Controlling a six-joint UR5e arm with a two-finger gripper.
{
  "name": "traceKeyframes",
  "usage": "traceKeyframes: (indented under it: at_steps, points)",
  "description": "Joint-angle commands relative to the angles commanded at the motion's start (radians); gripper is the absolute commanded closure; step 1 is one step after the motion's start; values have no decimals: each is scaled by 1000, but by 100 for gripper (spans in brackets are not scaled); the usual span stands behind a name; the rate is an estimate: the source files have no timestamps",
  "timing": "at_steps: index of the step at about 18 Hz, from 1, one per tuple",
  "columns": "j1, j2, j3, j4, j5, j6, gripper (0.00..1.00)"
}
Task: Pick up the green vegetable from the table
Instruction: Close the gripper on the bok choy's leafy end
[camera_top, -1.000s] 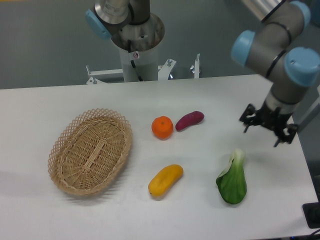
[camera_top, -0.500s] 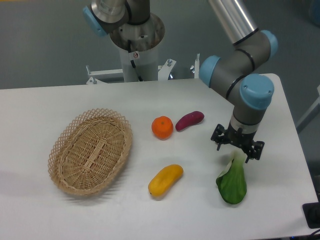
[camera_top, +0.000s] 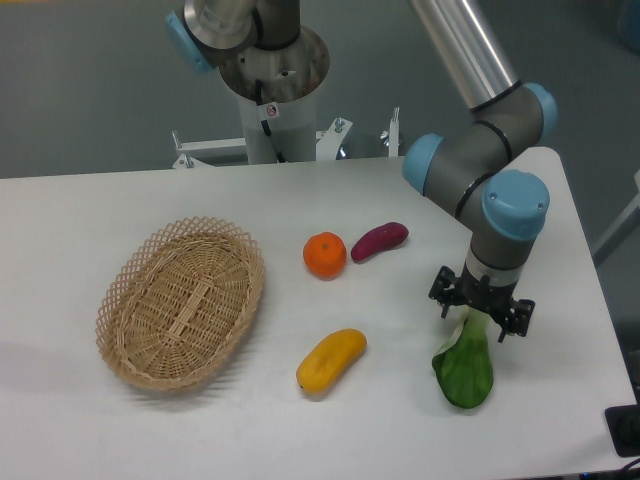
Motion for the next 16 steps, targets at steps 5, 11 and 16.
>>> traceKeyframes:
  at_steps: [5,11,16]
  points:
    - [-9,-20,0,5,2,3,0]
    - [-11,-34,-2,31,3,0,36]
    - [-22,-37,11,31,22,-26,85]
